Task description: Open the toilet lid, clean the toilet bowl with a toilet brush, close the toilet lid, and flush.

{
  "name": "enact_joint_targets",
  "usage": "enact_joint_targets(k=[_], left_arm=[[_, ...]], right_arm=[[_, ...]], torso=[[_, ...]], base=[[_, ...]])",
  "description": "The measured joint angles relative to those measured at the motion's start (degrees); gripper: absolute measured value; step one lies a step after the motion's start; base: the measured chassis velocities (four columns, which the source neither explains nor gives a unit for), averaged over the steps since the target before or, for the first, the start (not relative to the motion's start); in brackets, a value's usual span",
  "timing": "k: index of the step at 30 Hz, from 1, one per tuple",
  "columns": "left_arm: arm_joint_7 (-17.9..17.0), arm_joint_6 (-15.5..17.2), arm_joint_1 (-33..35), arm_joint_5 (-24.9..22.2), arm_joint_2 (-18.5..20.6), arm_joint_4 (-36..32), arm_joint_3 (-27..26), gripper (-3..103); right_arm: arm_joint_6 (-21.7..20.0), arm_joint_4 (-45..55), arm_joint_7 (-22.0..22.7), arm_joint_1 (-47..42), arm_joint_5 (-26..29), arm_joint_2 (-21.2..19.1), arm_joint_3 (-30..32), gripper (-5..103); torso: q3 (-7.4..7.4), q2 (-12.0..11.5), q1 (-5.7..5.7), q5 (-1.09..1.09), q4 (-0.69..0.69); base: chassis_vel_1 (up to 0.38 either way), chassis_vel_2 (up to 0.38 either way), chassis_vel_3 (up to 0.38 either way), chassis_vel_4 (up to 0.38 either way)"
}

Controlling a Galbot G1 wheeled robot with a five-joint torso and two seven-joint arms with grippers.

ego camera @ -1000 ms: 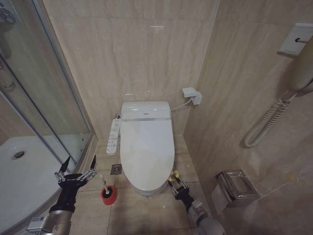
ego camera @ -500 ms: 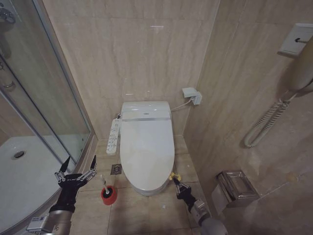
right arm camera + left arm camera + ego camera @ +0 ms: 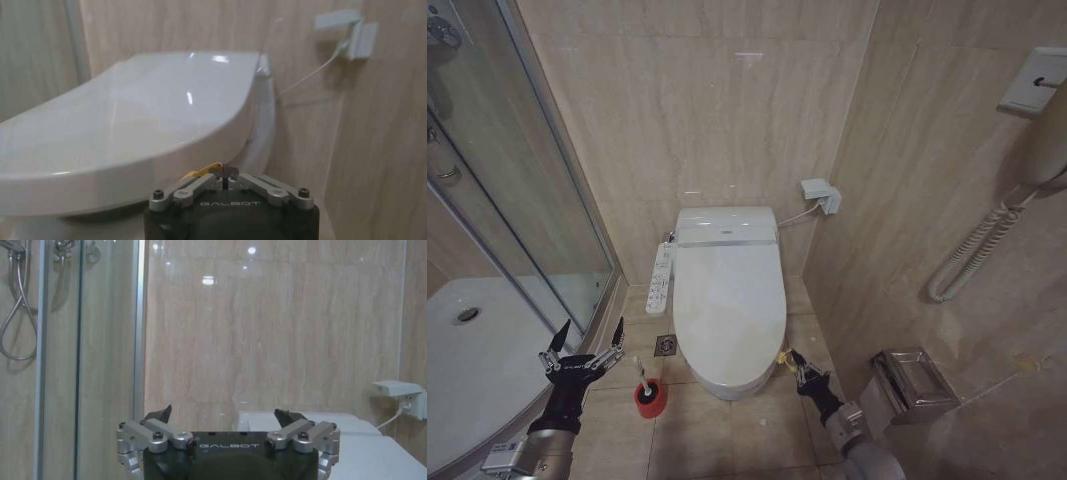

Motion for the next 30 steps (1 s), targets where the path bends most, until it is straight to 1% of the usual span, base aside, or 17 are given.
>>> enact_joint_targets(k=[1,5,10,14,16,23,29,30], left_arm=[[0.0,0.0,0.0,0.0,0.0,0.0,0.0,100],[0.0,0.0,0.0,0.0,0.0,0.0,0.0,100],[0.0,0.0,0.0,0.0,0.0,0.0,0.0,100],[0.0,0.0,0.0,0.0,0.0,0.0,0.0,100],[0.0,0.0,0.0,0.0,0.0,0.0,0.0,100],[0.0,0.0,0.0,0.0,0.0,0.0,0.0,100],[0.0,0.0,0.0,0.0,0.0,0.0,0.0,100],[0.0,0.0,0.0,0.0,0.0,0.0,0.0,100]], right_arm=[[0.0,0.0,0.0,0.0,0.0,0.0,0.0,0],[-1.4,5.7,1.9,-0.9,2.7,1.8,2.7,0],[-2.3,9.4,2.7,-1.5,4.6,2.6,4.3,0],[-3.9,14.5,3.9,-1.7,7.0,3.9,6.8,0],[-4.3,15.2,4.2,-1.5,7.4,4.2,7.3,0],[-7.6,18.1,6.4,1.9,9.9,6.0,9.0,0],[-9.1,18.2,7.1,4.9,10.7,6.5,9.0,0],[-9.7,17.7,7.2,6.6,11.0,6.6,9.0,0]], torso=[[0.00,0.0,0.00,0.00,0.00],[0.00,0.0,0.00,-0.01,0.01],[-0.01,0.0,0.00,-0.02,0.01],[-0.01,0.0,0.00,-0.03,0.02],[-0.01,0.0,0.00,-0.03,0.02],[-0.01,0.0,0.00,-0.03,0.00],[-0.01,0.0,0.00,-0.03,0.00],[-0.01,0.0,0.00,-0.03,-0.01]], base=[[0.000,0.000,0.000,0.000],[0.000,0.000,0.000,0.000],[0.000,0.000,0.000,0.000],[0.000,0.000,0.000,0.000],[0.000,0.000,0.000,0.000],[0.000,0.000,0.000,0.000],[0.000,0.000,0.000,0.000],[0.000,0.000,0.000,0.000]])
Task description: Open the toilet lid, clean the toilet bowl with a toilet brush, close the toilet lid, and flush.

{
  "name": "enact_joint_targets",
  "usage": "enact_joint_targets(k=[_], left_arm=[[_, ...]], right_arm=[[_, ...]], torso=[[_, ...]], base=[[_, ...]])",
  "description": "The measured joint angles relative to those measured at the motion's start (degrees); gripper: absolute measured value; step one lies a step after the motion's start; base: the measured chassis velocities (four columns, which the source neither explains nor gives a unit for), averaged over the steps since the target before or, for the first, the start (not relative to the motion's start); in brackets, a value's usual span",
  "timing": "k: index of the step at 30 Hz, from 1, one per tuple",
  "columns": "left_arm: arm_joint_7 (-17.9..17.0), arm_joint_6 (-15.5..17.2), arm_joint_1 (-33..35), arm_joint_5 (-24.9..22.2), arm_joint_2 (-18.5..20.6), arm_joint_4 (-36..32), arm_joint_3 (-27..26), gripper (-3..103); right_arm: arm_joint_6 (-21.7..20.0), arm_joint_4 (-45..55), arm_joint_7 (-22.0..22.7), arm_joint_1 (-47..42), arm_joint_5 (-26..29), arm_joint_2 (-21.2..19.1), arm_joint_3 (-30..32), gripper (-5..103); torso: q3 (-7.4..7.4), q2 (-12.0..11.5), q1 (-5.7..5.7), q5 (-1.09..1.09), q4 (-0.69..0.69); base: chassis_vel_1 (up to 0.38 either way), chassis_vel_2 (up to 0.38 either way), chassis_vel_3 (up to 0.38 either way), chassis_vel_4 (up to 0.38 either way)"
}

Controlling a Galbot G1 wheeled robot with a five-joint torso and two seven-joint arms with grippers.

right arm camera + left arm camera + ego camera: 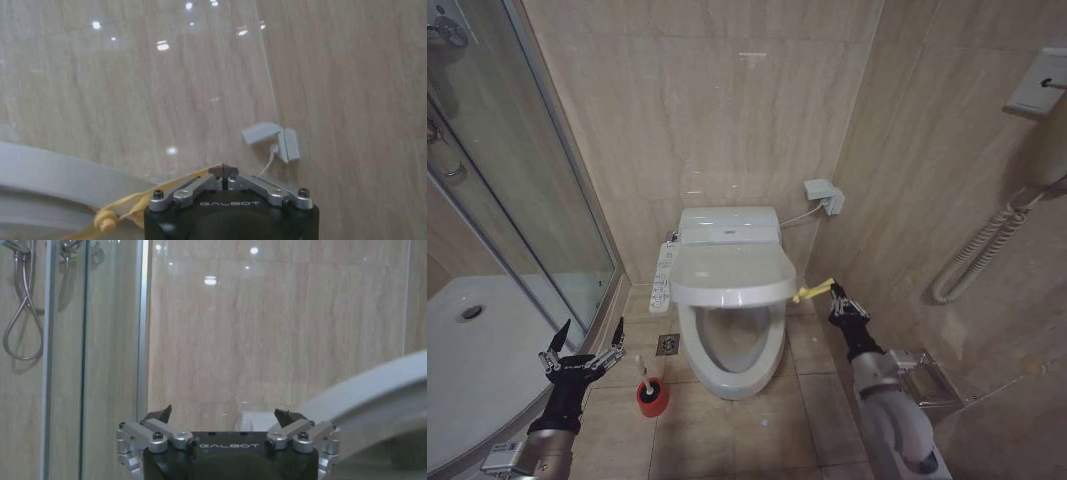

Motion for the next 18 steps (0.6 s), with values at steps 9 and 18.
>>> enact_joint_targets(k=[9,18], left_arm=[[0.0,0.0,0.0,0.0,0.0,0.0,0.0,100],[0.0,0.0,0.0,0.0,0.0,0.0,0.0,100]], right_arm=[[-2.3,-3.7,0.5,8.4,1.5,-1.0,-0.7,0],[-3.9,-9.7,1.4,16.3,3.4,-3.0,-2.6,0]], torso=[[0.00,0.0,0.00,0.00,0.00],[0.00,0.0,0.00,0.00,0.00]], base=[[0.000,0.000,0.000,0.000],[0.000,0.000,0.000,0.000]])
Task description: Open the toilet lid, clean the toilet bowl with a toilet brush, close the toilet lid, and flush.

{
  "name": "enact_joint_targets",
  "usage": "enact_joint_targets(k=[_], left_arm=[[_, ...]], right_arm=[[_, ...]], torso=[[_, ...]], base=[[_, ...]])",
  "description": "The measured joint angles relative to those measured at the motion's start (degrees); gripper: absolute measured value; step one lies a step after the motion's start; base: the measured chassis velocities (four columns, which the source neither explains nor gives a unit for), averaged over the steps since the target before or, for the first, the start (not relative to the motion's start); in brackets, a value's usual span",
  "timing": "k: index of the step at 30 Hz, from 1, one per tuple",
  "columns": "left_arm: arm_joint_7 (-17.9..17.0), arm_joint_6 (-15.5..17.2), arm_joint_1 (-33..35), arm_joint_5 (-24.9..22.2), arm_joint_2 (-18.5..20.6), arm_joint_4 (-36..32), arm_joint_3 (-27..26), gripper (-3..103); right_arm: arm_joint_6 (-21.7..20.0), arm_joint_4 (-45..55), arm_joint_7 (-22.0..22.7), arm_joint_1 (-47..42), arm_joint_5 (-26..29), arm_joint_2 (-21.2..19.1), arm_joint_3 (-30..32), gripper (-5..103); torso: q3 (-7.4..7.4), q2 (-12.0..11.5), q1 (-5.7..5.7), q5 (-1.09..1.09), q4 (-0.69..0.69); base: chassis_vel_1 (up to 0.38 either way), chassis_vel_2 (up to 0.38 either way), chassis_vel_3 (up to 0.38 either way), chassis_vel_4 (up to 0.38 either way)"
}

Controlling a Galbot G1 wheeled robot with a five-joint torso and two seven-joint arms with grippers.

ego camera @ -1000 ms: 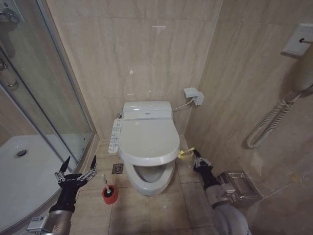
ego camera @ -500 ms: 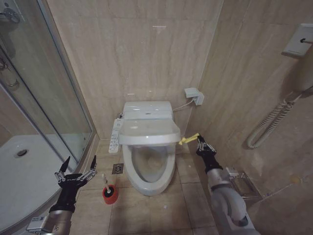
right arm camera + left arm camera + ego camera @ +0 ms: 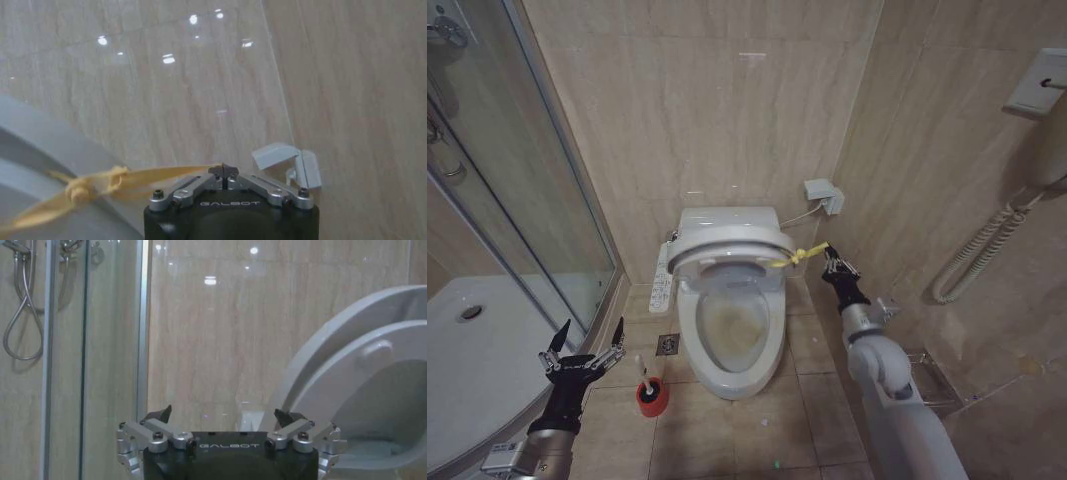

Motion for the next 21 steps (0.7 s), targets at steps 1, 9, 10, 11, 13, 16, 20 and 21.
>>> enact_joint_targets(k=[1,9,10,11,13,16,20,21], left_arm=[[0.0,0.0,0.0,0.0,0.0,0.0,0.0,100],[0.0,0.0,0.0,0.0,0.0,0.0,0.0,100],[0.0,0.0,0.0,0.0,0.0,0.0,0.0,100],[0.0,0.0,0.0,0.0,0.0,0.0,0.0,100],[0.0,0.0,0.0,0.0,0.0,0.0,0.0,100],[0.0,0.0,0.0,0.0,0.0,0.0,0.0,100],[0.0,0.0,0.0,0.0,0.0,0.0,0.0,100],[0.0,0.0,0.0,0.0,0.0,0.0,0.0,100]], right_arm=[[0.0,-0.2,0.0,0.2,0.0,-0.1,-0.1,0],[0.2,-7.7,0.2,7.8,1.0,-1.4,-2.0,0],[0.3,-8.4,0.2,8.6,1.0,-1.4,-2.2,0],[0.4,-9.7,0.2,10.0,1.1,-1.4,-2.4,0],[0.4,-10.7,0.2,11.1,1.0,-1.4,-2.6,0],[0.6,-13.2,0.3,14.1,1.0,-1.4,-3.5,0],[0.8,-15.8,0.6,17.4,0.9,-1.3,-4.8,0],[0.8,-16.6,0.7,18.4,0.9,-1.3,-5.4,0]], torso=[[0.00,0.0,0.00,0.00,0.00],[0.00,0.0,0.00,0.00,0.01],[0.00,0.0,0.00,0.00,0.01],[0.00,0.0,0.00,0.00,0.01],[0.00,0.0,0.00,0.00,0.01],[0.00,0.0,0.00,0.01,0.00],[0.01,0.0,0.01,0.01,-0.02],[0.01,0.0,0.01,0.01,-0.02]], base=[[0.000,0.000,0.000,0.000],[0.000,0.000,0.000,0.000],[0.000,0.000,0.000,0.000],[0.000,0.000,0.000,0.000],[0.000,0.000,0.000,0.000],[0.000,0.000,0.000,0.000],[0.000,0.000,0.000,0.000],[0.000,0.000,0.000,0.000]])
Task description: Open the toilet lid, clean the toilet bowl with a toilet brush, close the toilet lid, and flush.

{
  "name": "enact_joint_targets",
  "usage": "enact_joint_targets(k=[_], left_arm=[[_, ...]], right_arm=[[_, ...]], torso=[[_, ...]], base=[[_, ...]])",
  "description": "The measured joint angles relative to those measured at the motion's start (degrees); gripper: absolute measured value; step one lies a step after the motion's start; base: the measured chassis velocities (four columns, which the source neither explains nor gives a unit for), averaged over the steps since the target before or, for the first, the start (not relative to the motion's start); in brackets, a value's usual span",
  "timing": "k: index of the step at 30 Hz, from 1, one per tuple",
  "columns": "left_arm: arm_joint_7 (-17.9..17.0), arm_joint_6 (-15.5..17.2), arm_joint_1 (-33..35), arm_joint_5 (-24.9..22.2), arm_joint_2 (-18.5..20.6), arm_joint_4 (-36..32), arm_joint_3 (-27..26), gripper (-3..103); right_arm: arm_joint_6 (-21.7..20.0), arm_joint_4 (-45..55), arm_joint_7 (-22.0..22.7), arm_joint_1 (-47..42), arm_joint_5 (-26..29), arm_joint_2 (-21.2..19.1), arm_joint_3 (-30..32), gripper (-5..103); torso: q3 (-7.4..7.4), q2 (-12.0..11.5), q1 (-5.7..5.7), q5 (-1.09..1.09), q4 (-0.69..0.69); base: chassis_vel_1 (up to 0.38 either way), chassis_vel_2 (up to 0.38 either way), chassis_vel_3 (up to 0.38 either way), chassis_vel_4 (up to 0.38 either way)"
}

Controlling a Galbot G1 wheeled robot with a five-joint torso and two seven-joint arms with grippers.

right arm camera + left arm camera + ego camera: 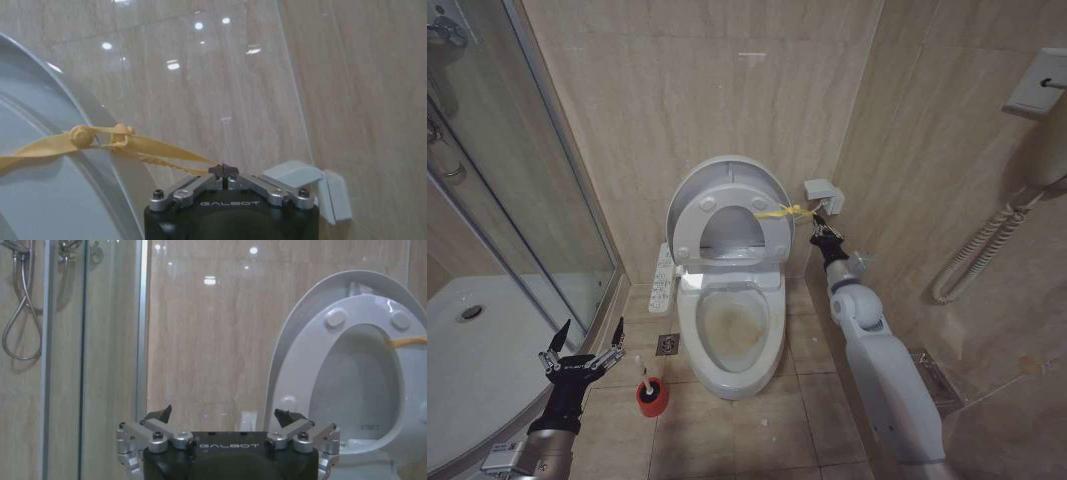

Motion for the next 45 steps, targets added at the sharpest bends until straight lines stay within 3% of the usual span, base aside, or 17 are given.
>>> enact_joint_targets(k=[17,35,45], left_arm=[[0.0,0.0,0.0,0.0,0.0,0.0,0.0,100],[0.0,0.0,0.0,0.0,0.0,0.0,0.0,100],[0.0,0.0,0.0,0.0,0.0,0.0,0.0,100]], right_arm=[[-0.1,-8.8,0.9,8.8,-1.8,3.1,-4.1,0],[0.7,-14.4,0.9,14.3,-2.6,1.0,-5.4,0],[0.6,-14.7,1.5,14.6,-2.7,3.0,-4.8,0]], torso=[[0.00,0.0,0.00,0.00,0.02],[-0.01,0.0,0.00,0.00,0.03],[-0.01,0.0,0.00,0.00,0.02]], base=[[0.000,0.000,0.000,0.000],[0.000,0.000,0.000,0.000],[0.000,0.000,0.000,0.000]])
